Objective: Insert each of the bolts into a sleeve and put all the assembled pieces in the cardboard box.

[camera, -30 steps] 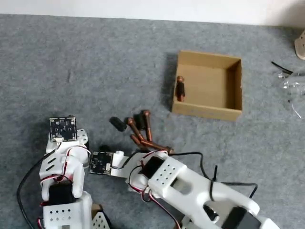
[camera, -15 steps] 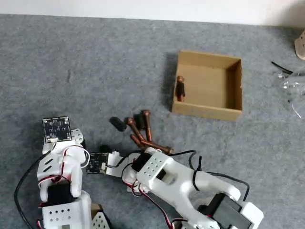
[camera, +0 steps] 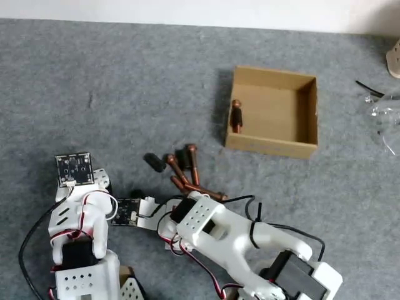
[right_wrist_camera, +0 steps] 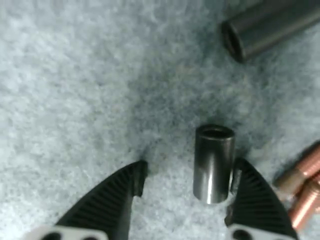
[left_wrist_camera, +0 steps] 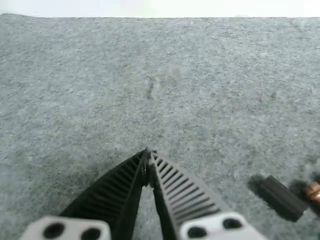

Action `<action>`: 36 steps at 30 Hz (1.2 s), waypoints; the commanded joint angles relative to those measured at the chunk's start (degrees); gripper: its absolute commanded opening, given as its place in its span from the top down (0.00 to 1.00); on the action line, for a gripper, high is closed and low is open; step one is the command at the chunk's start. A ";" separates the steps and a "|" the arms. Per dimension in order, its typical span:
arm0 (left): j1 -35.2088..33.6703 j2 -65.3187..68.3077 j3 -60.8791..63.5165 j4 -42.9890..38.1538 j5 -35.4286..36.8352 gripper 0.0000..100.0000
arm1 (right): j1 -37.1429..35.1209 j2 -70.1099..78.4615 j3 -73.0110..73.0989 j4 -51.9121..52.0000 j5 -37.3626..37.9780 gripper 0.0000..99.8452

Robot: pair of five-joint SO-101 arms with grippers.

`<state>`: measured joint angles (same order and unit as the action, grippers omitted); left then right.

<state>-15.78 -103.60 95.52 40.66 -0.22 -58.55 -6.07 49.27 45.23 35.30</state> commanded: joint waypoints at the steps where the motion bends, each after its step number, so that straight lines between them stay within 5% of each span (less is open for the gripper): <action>1: -0.31 -0.84 -2.59 -1.32 0.44 0.99 | -0.13 0.75 -2.68 -4.18 0.26 0.75; 20: -0.40 -0.84 -2.59 -1.32 0.44 0.99 | -0.13 -5.41 -3.21 -4.00 -0.09 0.81; 36: -0.40 -0.84 -2.59 -1.32 0.44 0.99 | 0.04 6.11 -3.65 -4.00 0.09 0.85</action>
<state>-16.04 -103.60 95.52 40.66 -0.22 -58.20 -2.73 46.73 44.53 35.30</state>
